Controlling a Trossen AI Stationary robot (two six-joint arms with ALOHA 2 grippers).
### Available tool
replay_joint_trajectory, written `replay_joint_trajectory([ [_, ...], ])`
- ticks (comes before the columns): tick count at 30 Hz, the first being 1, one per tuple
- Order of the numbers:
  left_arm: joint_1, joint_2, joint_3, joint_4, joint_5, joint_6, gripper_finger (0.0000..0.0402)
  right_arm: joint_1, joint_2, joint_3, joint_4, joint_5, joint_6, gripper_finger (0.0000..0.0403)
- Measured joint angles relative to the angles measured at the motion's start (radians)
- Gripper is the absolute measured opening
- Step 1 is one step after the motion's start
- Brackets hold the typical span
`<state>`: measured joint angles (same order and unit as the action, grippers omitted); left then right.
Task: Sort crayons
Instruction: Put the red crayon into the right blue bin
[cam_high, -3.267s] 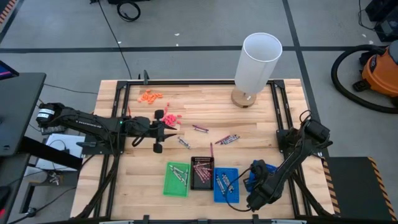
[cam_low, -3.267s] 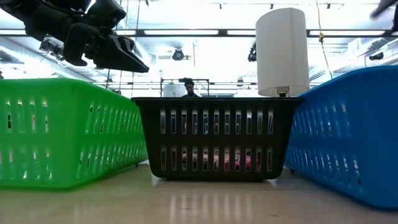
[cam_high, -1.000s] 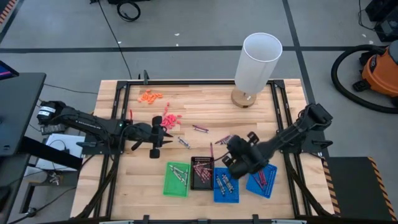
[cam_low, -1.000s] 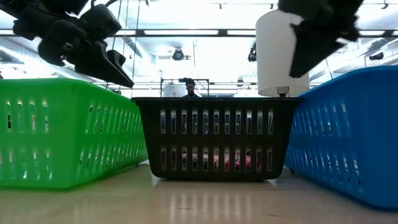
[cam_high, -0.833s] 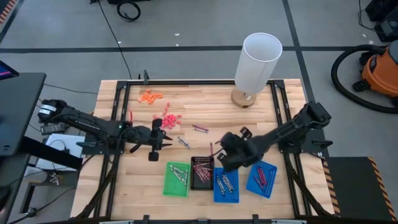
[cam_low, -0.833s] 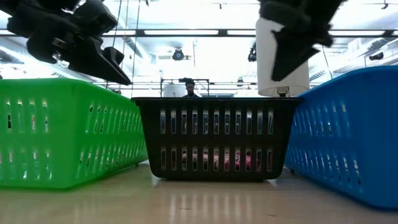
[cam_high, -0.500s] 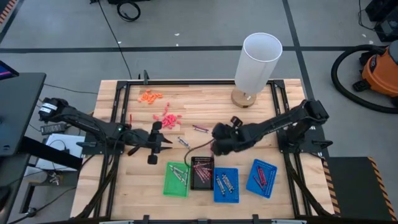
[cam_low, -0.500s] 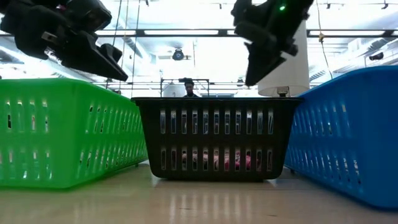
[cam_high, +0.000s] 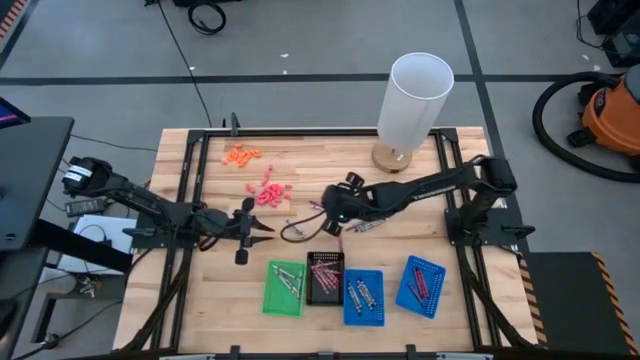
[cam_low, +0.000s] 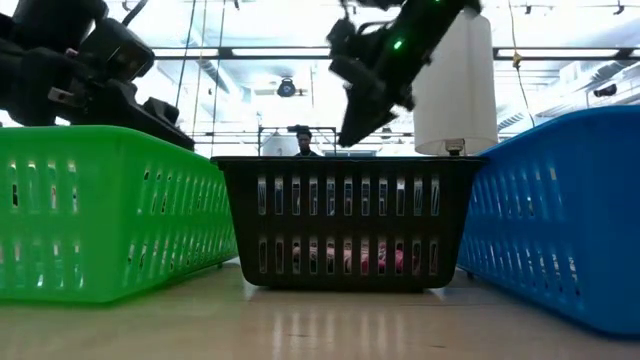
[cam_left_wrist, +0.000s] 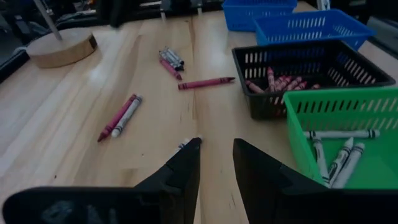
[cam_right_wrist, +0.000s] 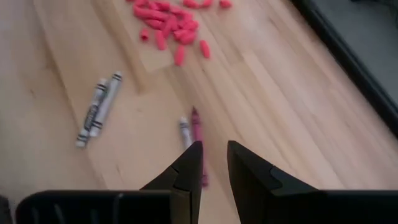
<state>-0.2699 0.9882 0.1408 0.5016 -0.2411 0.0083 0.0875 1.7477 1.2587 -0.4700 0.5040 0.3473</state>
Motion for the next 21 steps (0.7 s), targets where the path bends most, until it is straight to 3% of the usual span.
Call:
replay_joint_trajectory([
  [6, 0.000, 0.000, -0.002, -0.047, -0.001, -0.054, 0.0105, -0.059, 0.116, 0.000, 0.146, -0.146, -0.133, 0.0083],
  [16, -0.005, 0.000, -0.002, -0.125, -0.001, -0.133, 0.0105, -0.193, 0.229, 0.000, 0.208, -0.345, -0.203, 0.0083],
  [21, -0.010, 0.000, -0.002, -0.150, -0.001, -0.157, 0.0105, -0.216, 0.242, 0.000, 0.241, -0.371, -0.220, 0.0083],
])
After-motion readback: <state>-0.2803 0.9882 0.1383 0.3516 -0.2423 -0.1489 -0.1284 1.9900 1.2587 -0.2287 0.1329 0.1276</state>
